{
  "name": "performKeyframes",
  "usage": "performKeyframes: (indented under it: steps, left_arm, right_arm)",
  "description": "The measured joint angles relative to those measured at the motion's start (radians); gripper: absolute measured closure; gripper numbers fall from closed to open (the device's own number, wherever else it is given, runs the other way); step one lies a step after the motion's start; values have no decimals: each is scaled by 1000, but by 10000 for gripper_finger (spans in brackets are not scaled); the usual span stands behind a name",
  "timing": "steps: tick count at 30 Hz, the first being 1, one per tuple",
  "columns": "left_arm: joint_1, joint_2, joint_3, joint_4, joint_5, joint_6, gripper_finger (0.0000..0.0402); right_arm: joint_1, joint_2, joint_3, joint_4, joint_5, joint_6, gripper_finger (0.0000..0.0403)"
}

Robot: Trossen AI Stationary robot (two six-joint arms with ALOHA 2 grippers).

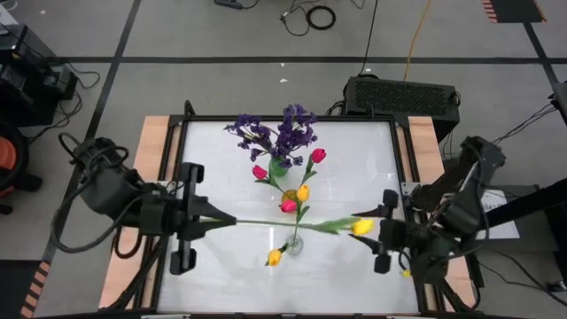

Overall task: Sort flowers into vase by color
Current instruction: Put the yellow flower into the transparent vase

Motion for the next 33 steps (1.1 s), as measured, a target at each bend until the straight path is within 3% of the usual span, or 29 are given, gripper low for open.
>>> performKeyframes:
  steps: [3, 7, 11, 13, 17, 23, 33]
  left_arm:
    - [16, 1, -3, 51, 58, 29, 394]
    - [53, 26, -59, 200, 145, 57, 394]
    - [80, 70, -134, 384, 195, 149, 394]
    - [88, 85, -158, 476, 218, 183, 394]
    - [104, 102, -215, 634, 253, 233, 394]
    - [156, 133, -278, 736, 258, 236, 394]
    - [173, 143, -398, 910, 293, 243, 395]
  right_arm:
    - [-20, -37, -141, 257, 64, -83, 189]
    - [-63, -53, -328, 890, 78, -435, 189]
    - [-118, -29, -470, 1650, -167, -870, 189]
    - [-144, -17, -506, 1887, -294, -987, 189]
    - [-202, -17, -520, 2035, -471, -1085, 189]
    - [-311, -16, -520, 2122, -683, -1088, 189]
    - [-352, -16, -520, 2211, -851, -1100, 219]
